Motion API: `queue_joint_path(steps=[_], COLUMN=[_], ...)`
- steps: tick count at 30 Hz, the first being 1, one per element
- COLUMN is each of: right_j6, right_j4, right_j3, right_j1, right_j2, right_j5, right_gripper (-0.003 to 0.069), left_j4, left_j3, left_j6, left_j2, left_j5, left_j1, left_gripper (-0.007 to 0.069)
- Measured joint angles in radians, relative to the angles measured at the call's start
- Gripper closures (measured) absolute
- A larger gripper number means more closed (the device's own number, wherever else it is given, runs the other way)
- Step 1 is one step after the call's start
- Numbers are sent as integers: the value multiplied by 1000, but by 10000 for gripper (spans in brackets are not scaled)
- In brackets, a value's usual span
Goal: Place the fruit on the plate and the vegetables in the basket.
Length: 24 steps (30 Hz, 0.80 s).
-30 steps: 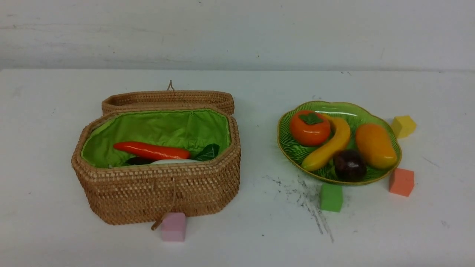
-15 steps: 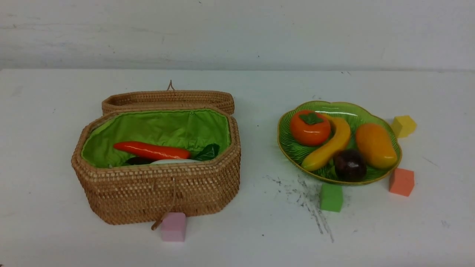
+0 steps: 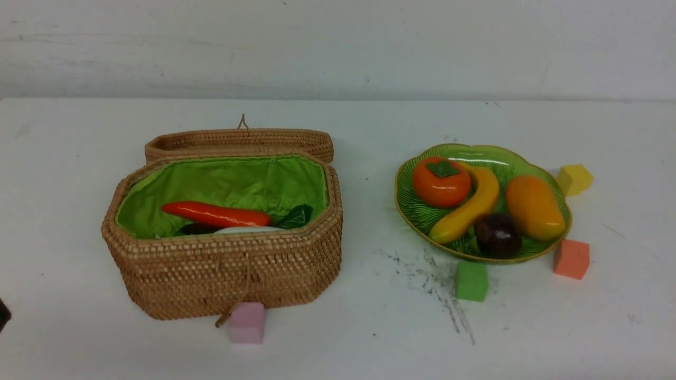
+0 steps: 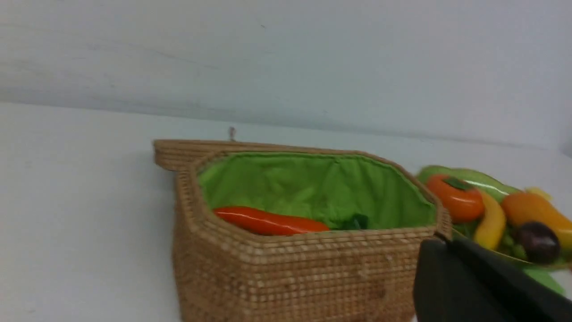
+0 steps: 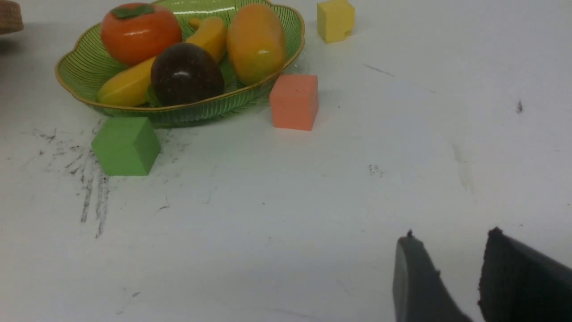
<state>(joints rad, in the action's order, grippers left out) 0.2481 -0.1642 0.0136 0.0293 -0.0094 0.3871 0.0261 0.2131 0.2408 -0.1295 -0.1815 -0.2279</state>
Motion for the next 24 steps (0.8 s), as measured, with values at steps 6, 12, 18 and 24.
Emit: queue_joint_path(steps=[6,12,18,24], right_j6=[0,0,0,0], right_j4=[0,0,0,0], right_j3=[0,0,0,0], right_j1=[0,0,0,0], right_j2=[0,0,0,0], right_j5=[0,0,0,0], right_gripper=[421,421,421,421], left_j4=[1,1,1,1], left_j3=[-201,-242,-244,-244], left_j6=[-1,-3,-3,-3], left_j2=[138,139,139,139], left_j5=[-24,-187,-207,-207], left_j1=[157,257,261,261], left_gripper=[638,638,637,635])
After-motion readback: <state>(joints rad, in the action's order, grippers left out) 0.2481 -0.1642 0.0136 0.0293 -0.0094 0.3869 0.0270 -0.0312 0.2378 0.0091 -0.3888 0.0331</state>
